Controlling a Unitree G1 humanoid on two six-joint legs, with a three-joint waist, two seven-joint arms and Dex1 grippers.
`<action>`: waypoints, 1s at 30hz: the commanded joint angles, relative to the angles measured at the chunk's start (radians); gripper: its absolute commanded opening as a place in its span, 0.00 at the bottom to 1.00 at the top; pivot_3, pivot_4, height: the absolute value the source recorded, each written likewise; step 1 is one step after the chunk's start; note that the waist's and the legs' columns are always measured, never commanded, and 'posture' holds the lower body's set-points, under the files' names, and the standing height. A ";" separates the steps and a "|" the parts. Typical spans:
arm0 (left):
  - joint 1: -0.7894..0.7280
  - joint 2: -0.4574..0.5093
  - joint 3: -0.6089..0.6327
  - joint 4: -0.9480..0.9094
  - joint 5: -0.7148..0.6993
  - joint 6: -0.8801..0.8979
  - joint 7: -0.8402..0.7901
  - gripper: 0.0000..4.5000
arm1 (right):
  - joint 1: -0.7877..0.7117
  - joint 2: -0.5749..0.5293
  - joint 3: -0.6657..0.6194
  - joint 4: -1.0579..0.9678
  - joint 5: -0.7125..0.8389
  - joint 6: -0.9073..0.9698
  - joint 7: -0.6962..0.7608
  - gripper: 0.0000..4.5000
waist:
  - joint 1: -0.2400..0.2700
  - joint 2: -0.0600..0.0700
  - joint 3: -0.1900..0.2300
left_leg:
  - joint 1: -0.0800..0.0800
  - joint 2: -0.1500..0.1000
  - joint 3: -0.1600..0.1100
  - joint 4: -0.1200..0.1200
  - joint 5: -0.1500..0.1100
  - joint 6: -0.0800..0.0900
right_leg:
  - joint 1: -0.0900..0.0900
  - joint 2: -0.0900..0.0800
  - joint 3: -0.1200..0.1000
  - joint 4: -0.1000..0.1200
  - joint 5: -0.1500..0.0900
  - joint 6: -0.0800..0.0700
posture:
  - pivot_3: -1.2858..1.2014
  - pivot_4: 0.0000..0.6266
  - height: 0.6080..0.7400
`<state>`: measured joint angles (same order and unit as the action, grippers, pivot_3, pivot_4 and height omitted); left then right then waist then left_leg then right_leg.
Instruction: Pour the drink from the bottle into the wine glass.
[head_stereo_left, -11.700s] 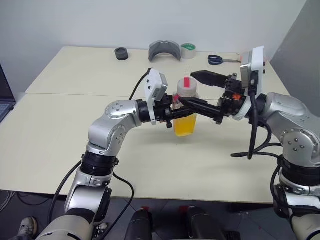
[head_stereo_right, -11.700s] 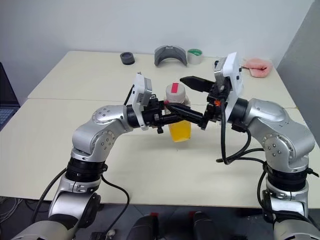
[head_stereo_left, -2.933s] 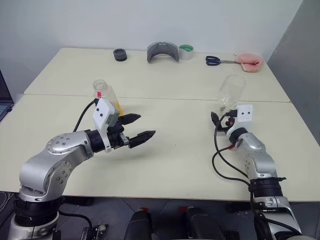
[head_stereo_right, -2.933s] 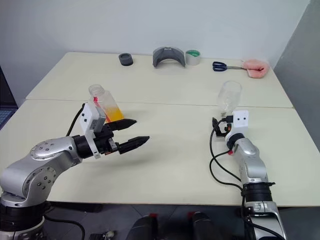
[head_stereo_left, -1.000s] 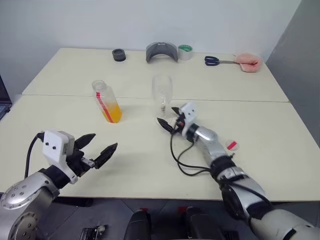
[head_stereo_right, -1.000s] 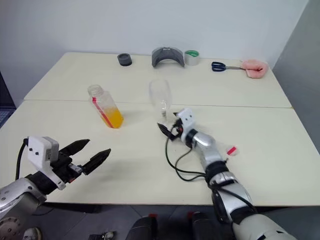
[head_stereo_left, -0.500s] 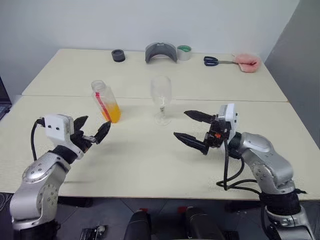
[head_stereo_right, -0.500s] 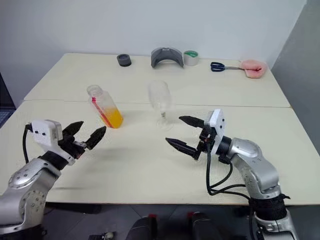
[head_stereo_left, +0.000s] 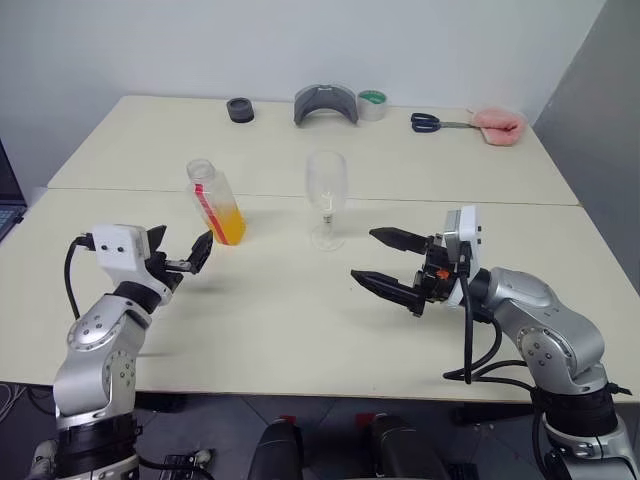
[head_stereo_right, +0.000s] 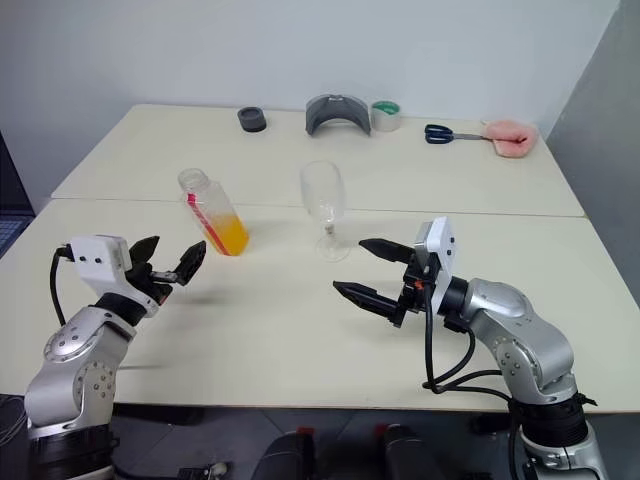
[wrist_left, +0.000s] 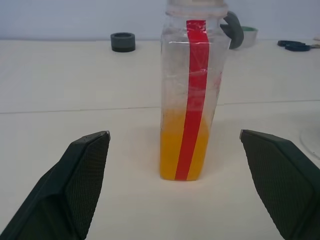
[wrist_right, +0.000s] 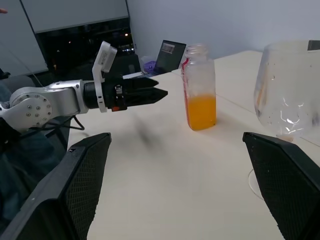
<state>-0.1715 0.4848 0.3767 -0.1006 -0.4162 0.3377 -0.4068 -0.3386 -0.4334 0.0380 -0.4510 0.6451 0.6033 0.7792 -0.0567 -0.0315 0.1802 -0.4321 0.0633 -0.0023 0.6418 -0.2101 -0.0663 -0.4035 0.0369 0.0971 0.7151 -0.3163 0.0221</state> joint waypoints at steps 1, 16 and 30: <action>-0.041 0.008 -0.021 0.033 0.019 -0.042 -0.022 1.00 | 0.004 -0.002 0.002 -0.029 -0.014 -0.036 -0.006 1.00 | 0.000 0.000 0.000 | 0.000 0.000 0.000 0.000 0.000 0.000 | 0.000 0.000 0.000 0.000 0.000 0.000 | 0.52 0.24 1.00; -0.228 0.019 -0.078 0.305 0.081 -0.164 -0.079 1.00 | 0.006 0.022 -0.014 -0.021 -0.001 -0.030 -0.083 1.00 | 0.000 0.000 0.000 | 0.000 0.000 0.000 0.000 0.000 0.000 | 0.000 0.000 0.000 0.000 0.000 0.000 | 0.52 0.24 1.00; -0.428 -0.023 -0.142 0.661 0.171 -0.372 -0.102 1.00 | 0.005 0.014 -0.021 -0.037 -0.006 -0.031 -0.132 1.00 | 0.001 0.000 0.000 | -0.001 0.000 0.000 0.001 0.000 0.000 | 0.000 0.001 0.000 0.000 0.001 0.000 | 0.52 0.24 1.00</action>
<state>-0.5769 0.4555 0.2403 0.5379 -0.2596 0.0119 -0.4981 -0.3314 -0.4154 0.0386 -0.4497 0.6398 0.5935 0.6519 -0.0553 -0.0317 0.1802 -0.4328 0.0631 -0.0025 0.6424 -0.2101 -0.0663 -0.4035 0.0375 0.0969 0.7153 -0.3155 0.0225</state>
